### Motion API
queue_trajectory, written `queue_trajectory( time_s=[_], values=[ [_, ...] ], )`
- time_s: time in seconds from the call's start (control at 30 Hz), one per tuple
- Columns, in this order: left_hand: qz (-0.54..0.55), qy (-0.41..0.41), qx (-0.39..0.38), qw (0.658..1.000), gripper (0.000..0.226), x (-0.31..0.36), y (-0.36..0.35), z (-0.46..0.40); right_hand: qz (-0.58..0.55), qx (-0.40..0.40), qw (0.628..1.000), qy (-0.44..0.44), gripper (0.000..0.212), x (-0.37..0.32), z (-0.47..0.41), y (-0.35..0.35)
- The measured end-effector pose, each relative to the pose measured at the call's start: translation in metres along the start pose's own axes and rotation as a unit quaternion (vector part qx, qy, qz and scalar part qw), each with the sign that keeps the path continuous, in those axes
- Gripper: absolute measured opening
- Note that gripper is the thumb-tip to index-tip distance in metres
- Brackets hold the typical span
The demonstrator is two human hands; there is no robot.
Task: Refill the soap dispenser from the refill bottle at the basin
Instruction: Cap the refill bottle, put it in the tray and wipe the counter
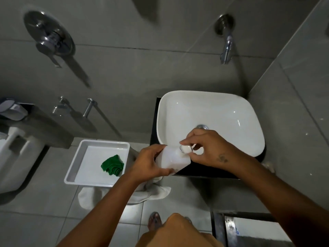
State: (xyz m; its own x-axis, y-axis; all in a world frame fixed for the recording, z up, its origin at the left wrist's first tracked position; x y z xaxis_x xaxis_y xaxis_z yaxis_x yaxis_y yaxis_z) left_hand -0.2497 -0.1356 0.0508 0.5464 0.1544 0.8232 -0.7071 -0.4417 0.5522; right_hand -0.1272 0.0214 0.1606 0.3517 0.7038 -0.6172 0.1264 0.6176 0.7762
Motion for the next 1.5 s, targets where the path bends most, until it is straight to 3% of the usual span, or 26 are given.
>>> queue_trajectory(
  time_s=[0.1, 0.23, 0.47, 0.6, 0.7, 0.8, 0.87, 0.97, 1.07, 1.17, 1.27, 1.37, 1.43, 1.5],
  values=[
    [-0.035, -0.021, -0.005, 0.999, 0.078, 0.013, 0.000, -0.010, 0.087, -0.041, 0.995, 0.024, 0.031, -0.006, -0.002, 0.011],
    [-0.046, -0.032, -0.008, 0.998, 0.077, 0.023, -0.002, -0.016, 0.118, -0.081, 0.988, 0.049, 0.020, -0.010, -0.003, 0.020],
    [-0.039, -0.010, 0.024, 0.999, 0.076, 0.026, -0.007, -0.016, 0.136, -0.031, 0.990, -0.010, 0.027, -0.006, -0.007, 0.027],
    [-0.005, -0.001, 0.030, 1.000, 0.074, 0.026, -0.013, -0.015, 0.173, 0.045, 0.975, -0.131, 0.074, 0.005, -0.007, 0.026],
    [0.006, 0.003, 0.039, 0.999, 0.074, 0.028, -0.014, -0.016, 0.156, 0.061, 0.976, -0.137, 0.099, 0.009, -0.006, 0.035],
    [0.007, 0.003, 0.047, 0.999, 0.076, 0.032, -0.013, -0.020, 0.099, 0.012, 0.991, -0.088, 0.066, 0.011, -0.007, 0.041],
    [0.002, 0.006, 0.035, 0.999, 0.079, 0.033, -0.015, -0.022, 0.130, 0.022, 0.988, -0.078, 0.055, 0.008, -0.009, 0.044],
    [-0.001, 0.000, 0.030, 1.000, 0.079, 0.033, -0.016, -0.023, 0.182, 0.046, 0.978, -0.091, 0.066, 0.007, -0.009, 0.049],
    [0.001, 0.001, 0.031, 1.000, 0.080, 0.033, -0.016, -0.023, 0.123, -0.017, 0.990, -0.069, 0.051, 0.006, -0.007, 0.053],
    [-0.005, -0.001, 0.026, 1.000, 0.081, 0.033, -0.017, -0.024, 0.188, -0.011, 0.980, -0.065, 0.043, 0.001, -0.007, 0.053],
    [-0.012, -0.008, 0.023, 1.000, 0.080, 0.032, -0.018, -0.024, 0.230, 0.040, 0.970, -0.068, 0.066, -0.002, -0.006, 0.061],
    [-0.015, -0.007, 0.024, 1.000, 0.083, 0.030, -0.018, -0.024, 0.190, -0.013, 0.981, -0.046, 0.048, -0.001, -0.002, 0.061],
    [-0.022, -0.011, 0.018, 1.000, 0.081, 0.030, -0.019, -0.024, 0.228, -0.015, 0.973, -0.042, 0.045, -0.005, -0.001, 0.057],
    [-0.023, -0.014, 0.016, 1.000, 0.082, 0.029, -0.021, -0.024, 0.264, 0.034, 0.963, -0.046, 0.061, -0.009, -0.004, 0.059]
  ],
)
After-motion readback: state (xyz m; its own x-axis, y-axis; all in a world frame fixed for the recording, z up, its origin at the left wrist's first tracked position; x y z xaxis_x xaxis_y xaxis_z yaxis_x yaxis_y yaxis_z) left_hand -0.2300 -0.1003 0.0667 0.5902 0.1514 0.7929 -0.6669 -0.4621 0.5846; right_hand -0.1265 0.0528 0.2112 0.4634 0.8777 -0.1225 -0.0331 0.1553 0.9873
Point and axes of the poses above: each hand's wrist, its own z-axis away from the middle knuckle, its own y-axis out of the back of the hand, x = y × z, the point moved 6 cm from there along -z, towards the middle knuckle, and after that the axes turned 11 degrees about -y, right-handed, at the moved point
